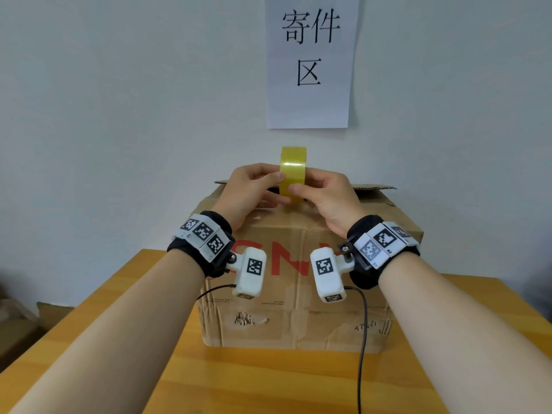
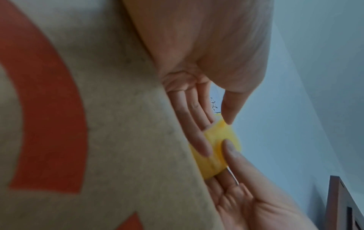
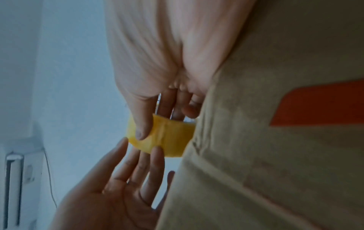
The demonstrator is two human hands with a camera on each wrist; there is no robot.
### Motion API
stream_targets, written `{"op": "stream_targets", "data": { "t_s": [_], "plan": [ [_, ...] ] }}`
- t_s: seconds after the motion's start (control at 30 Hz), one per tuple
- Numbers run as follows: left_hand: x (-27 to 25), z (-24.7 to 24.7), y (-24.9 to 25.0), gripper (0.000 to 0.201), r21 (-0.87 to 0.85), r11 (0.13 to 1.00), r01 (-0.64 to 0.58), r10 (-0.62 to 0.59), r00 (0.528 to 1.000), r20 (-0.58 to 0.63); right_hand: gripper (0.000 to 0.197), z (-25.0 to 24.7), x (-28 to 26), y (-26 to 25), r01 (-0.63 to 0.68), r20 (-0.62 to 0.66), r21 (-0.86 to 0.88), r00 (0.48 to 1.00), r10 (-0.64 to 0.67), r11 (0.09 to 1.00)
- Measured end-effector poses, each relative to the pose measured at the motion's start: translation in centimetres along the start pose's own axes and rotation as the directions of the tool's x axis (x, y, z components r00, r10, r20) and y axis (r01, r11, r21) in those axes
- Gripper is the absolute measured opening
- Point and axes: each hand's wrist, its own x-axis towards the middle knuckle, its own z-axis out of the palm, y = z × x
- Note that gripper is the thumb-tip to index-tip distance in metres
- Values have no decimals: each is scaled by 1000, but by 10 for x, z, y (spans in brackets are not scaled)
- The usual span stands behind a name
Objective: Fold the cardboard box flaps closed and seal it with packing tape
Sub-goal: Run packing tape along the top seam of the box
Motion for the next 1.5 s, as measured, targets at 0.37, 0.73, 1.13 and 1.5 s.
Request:
{"op": "stream_targets", "data": {
  "t_s": [0.37,0.73,1.13,1.5],
  "plan": [
    [10,-3,-13,21,177,969,-171,205,958,-200,26,2,3,5,72,-244,-149,964,-107,986],
    [5,-4,-11,15,117,969,-219,235,960,-150,19,5,0,3,54,-85,-227,994,-75,972],
    [8,-5,-13,5,123,978,-168,189,964,-186,20,5,-1,2,34,-62,-273,997,-53,961],
    [13,-1,-17,13,244,949,-200,236,963,-128,14,5,1,1,10,-116,-209,993,-35,978]
  ]
}}
